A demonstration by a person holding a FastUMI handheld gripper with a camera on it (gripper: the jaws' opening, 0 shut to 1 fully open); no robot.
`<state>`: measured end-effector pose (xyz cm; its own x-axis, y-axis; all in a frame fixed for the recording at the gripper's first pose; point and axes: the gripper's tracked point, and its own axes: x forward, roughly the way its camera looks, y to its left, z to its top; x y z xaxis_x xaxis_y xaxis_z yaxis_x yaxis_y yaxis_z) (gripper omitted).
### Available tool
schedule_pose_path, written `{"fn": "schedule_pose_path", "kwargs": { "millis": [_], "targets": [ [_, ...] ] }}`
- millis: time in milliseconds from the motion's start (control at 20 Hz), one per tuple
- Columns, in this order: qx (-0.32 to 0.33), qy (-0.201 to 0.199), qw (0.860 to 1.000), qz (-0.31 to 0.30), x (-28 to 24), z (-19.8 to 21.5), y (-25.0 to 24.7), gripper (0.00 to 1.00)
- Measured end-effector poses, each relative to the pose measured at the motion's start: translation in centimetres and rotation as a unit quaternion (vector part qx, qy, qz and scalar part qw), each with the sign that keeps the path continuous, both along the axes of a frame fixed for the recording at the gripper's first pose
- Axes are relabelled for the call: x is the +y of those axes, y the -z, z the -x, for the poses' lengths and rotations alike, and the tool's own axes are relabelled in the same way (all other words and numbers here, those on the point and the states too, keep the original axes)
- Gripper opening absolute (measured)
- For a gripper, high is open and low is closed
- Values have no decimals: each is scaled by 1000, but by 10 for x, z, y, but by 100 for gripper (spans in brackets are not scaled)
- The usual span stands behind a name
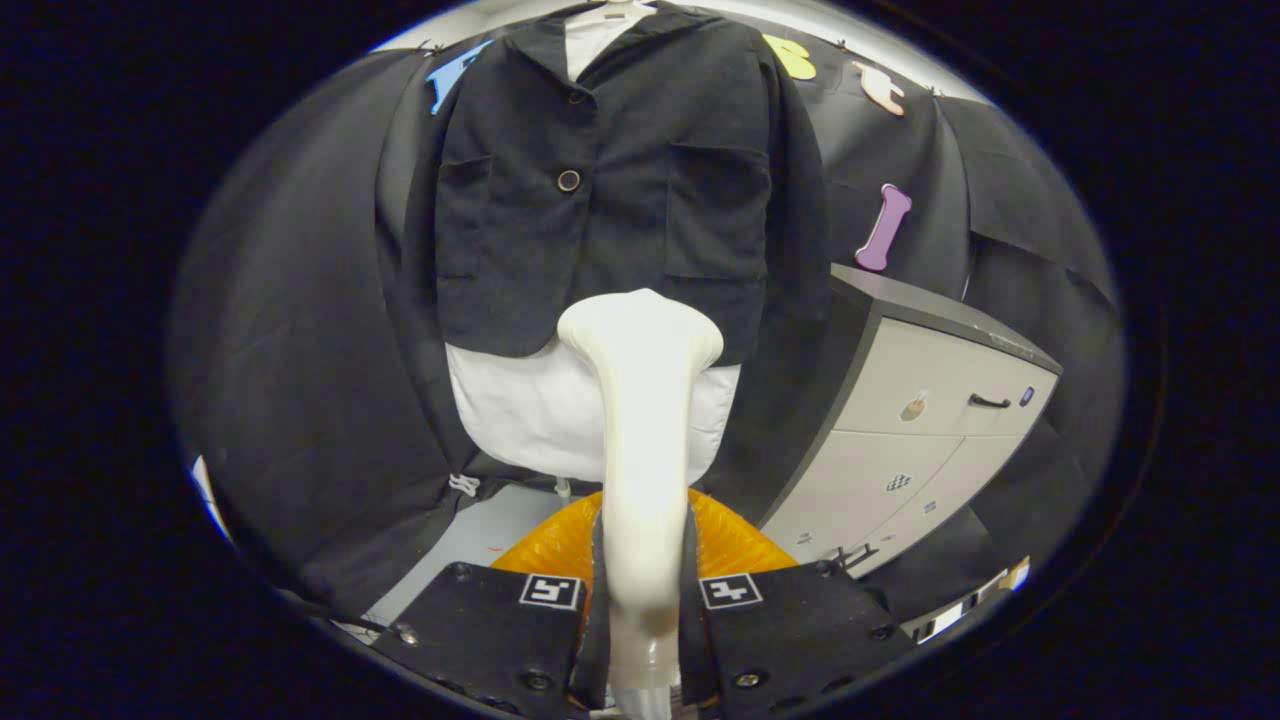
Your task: Iron the clothes twice with a garment steamer, once on the left side and once on the right side.
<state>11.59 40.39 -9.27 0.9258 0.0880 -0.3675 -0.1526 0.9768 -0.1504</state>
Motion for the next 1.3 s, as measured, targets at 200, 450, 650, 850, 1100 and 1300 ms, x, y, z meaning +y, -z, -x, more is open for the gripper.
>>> {"fn": "schedule_pose_path", "kwargs": {
  "millis": [200, 450, 650, 850, 1100, 1300],
  "targets": [
    [-56, 6, 998, -17, 9, 14, -40, 30],
    [-139, 4, 989, -42, 34, 32, -116, 30],
    [-199, -20, 978, -53, 72, 39, -179, 30],
    [-261, -48, 962, -60, 114, 40, -238, 30],
    [-332, -67, 939, -59, 158, 24, -299, 30],
    [-372, -74, 923, -65, 184, 9, -342, 30]
  ]
}}
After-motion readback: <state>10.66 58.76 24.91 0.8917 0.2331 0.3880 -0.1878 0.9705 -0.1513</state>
